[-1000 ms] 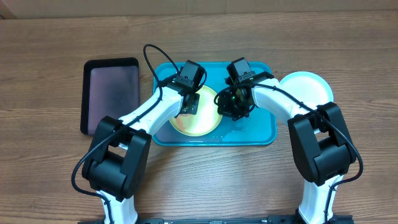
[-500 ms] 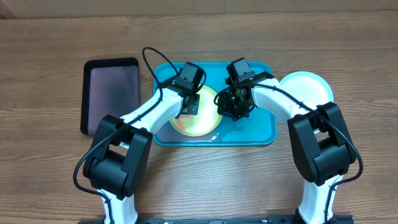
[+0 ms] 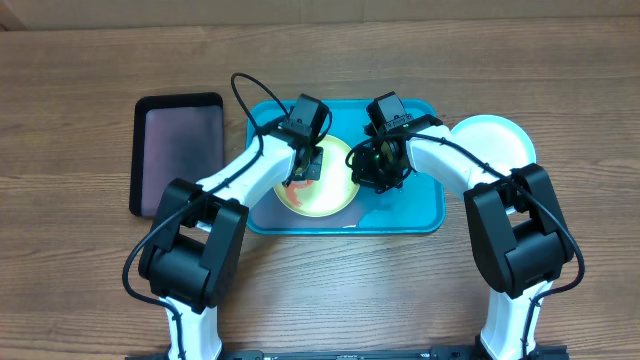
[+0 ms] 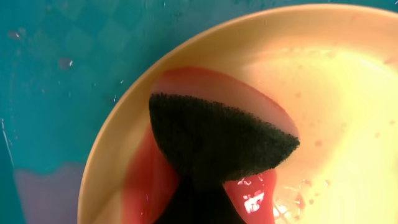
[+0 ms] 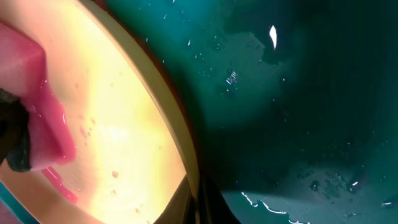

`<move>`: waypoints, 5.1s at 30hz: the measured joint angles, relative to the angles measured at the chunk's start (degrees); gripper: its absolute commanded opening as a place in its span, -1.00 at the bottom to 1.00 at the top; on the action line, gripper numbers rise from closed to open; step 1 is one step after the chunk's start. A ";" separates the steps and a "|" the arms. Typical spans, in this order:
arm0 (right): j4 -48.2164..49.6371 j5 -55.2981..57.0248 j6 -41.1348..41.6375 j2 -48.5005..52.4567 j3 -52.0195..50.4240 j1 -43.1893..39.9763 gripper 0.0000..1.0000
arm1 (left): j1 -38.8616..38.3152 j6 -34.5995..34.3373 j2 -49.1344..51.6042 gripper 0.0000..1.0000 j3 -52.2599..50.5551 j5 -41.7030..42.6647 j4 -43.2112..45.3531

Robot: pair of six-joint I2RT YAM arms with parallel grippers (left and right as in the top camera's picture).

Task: Clean dirty plates on tray and stack at the side
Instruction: 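Keep scrubbing the yellow plate while the right gripper holds its rim, then lift the yellow plate with the right gripper and carry it right, then lower the yellow plate onto the plate stack and open the right gripper, then move the left gripper left and drop the sponge onto the black tray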

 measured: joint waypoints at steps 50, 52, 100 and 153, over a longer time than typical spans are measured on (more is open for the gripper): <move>-22.16 82.86 5.84 -25.07 -0.61 21.55 -0.93 | 6.88 -0.79 4.46 -0.92 26.03 7.85 -22.53; -22.38 86.38 5.84 -25.07 -0.61 23.19 -0.93 | 6.88 -0.79 4.46 -0.92 26.03 7.85 -22.47; -14.32 22.95 -0.81 -17.77 -0.66 -41.81 -0.93 | 6.88 -0.79 4.46 -0.91 26.01 7.85 -20.41; -22.16 9.84 -9.86 -10.21 10.99 -20.94 1.00 | 30.21 -2.58 4.66 0.38 17.53 -4.50 -24.46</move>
